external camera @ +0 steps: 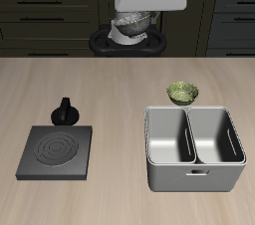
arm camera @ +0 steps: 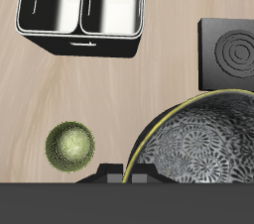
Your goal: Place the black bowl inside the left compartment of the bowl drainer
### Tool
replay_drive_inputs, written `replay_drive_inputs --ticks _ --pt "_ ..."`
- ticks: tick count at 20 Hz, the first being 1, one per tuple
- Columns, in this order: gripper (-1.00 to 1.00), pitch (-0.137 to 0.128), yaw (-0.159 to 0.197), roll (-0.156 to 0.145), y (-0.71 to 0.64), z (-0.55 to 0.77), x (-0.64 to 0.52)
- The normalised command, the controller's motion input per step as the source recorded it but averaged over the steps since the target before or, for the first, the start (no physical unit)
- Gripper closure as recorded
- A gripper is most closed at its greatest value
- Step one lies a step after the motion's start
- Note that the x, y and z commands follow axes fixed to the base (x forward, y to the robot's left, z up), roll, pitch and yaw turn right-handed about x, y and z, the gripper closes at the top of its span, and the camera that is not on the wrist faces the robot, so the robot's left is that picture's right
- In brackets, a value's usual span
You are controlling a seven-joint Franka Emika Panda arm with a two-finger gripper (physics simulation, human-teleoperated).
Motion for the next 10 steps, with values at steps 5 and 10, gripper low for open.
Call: replay_drive_inputs --ticks 5,10 --pt "1.0 0.016 0.008 -0.014 0.38 0.1 0.29" --pt "1.0 0.001 0.008 0.002 0.41 0.13 0.25"
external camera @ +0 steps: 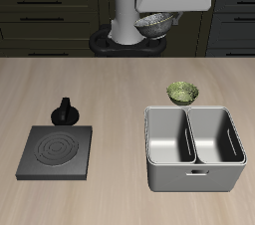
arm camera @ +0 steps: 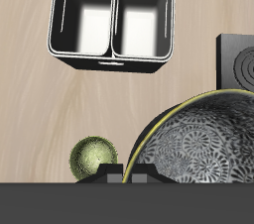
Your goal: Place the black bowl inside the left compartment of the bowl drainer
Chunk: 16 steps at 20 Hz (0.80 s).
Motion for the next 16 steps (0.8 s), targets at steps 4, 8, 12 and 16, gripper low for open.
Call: replay_drive_inputs --ticks 4,8,12,16 --pt "1.0 -0.002 0.009 0.002 0.26 0.11 0.19" --pt "1.0 -0.001 0.019 -0.002 0.22 0.12 0.19" --pt "1.0 0.001 0.015 -0.007 0.16 0.1 0.21" --pt "1.0 0.01 0.02 -0.03 0.12 0.05 0.34"
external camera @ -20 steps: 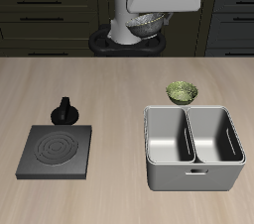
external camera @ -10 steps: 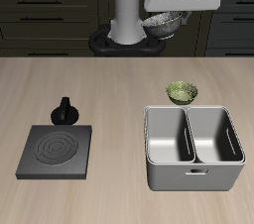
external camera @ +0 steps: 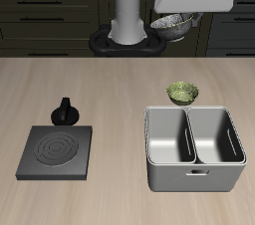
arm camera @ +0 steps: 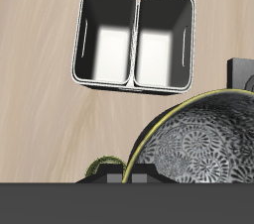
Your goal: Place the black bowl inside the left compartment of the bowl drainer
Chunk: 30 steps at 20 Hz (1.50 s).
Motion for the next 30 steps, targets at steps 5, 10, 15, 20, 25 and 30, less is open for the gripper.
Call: replay_drive_inputs --ticks 5,10,15,20,25,30 --pt "1.0 0.013 0.016 -0.019 0.09 -0.03 0.24" --pt "1.0 0.026 0.008 0.002 0.23 -0.09 0.22" --pt "1.0 -0.001 0.02 0.002 0.34 0.03 0.22" --pt "1.0 0.001 0.003 -0.011 0.19 0.06 0.23" --pt "1.0 0.014 -0.01 -0.01 0.11 0.0 0.24" --pt "1.0 0.029 0.012 -0.014 0.11 -0.17 0.39"
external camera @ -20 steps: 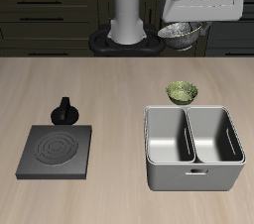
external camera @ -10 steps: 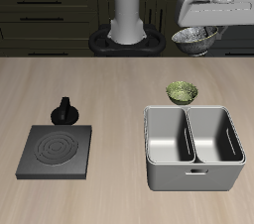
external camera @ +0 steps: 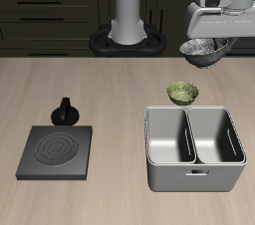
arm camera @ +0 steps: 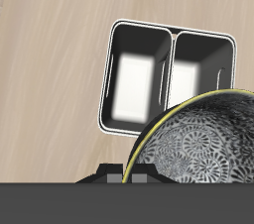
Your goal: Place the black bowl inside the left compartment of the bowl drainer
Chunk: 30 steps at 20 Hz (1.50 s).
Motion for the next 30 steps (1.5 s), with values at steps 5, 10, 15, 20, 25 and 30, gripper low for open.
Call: replay_drive_inputs --ticks 5,10,15,20,25,30 --pt "1.0 0.002 0.036 -0.028 0.05 -0.12 0.25" --pt "1.0 0.031 -0.008 -0.007 0.08 -0.13 0.2" --pt "1.0 0.037 0.018 0.003 0.12 -0.32 0.11" --pt "1.0 0.042 0.004 0.0 0.05 -0.35 0.0" --pt "1.0 0.026 0.016 0.012 0.04 -0.28 0.0" --pt "1.0 0.017 -0.001 0.017 0.04 -0.24 -0.03"
